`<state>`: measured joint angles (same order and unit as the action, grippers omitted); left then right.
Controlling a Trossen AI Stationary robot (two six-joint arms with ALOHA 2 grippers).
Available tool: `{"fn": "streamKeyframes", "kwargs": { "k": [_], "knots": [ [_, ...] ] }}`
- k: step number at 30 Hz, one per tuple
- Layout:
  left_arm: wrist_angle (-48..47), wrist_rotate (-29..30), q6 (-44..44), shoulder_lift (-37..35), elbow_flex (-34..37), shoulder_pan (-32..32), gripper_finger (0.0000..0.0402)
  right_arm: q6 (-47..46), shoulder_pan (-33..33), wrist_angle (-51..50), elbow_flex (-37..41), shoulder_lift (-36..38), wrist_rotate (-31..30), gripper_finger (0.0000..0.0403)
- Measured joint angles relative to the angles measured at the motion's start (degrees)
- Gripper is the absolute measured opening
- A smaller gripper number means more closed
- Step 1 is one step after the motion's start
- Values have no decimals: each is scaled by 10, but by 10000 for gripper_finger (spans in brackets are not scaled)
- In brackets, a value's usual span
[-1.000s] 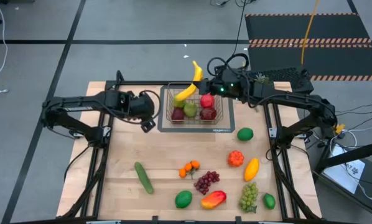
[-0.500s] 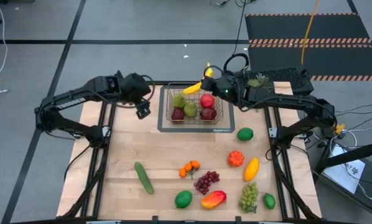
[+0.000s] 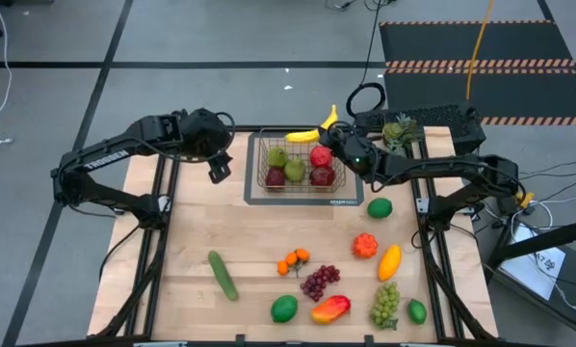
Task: Build produce basket
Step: Put the yellow banana into the brown wire basket
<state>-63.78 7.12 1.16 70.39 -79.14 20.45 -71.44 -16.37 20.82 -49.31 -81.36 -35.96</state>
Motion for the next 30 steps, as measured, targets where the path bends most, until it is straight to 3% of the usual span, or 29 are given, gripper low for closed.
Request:
{"fn": "streamKeyframes", "kwargs": {
  "k": [15, 24, 30],
  "knots": [
    [32, -15, 0, 1, 0, 0, 191, 111, 6, -18, 3, -4, 2, 162],
    [42, -15, 9, 1, 0, 0, 191, 246, 2, -17, 3, -4, 3, 162],
    [41, -15, 10, 1, 0, 0, 191, 381, -20, 4, 3, -4, 107, 162]
  ]
}}
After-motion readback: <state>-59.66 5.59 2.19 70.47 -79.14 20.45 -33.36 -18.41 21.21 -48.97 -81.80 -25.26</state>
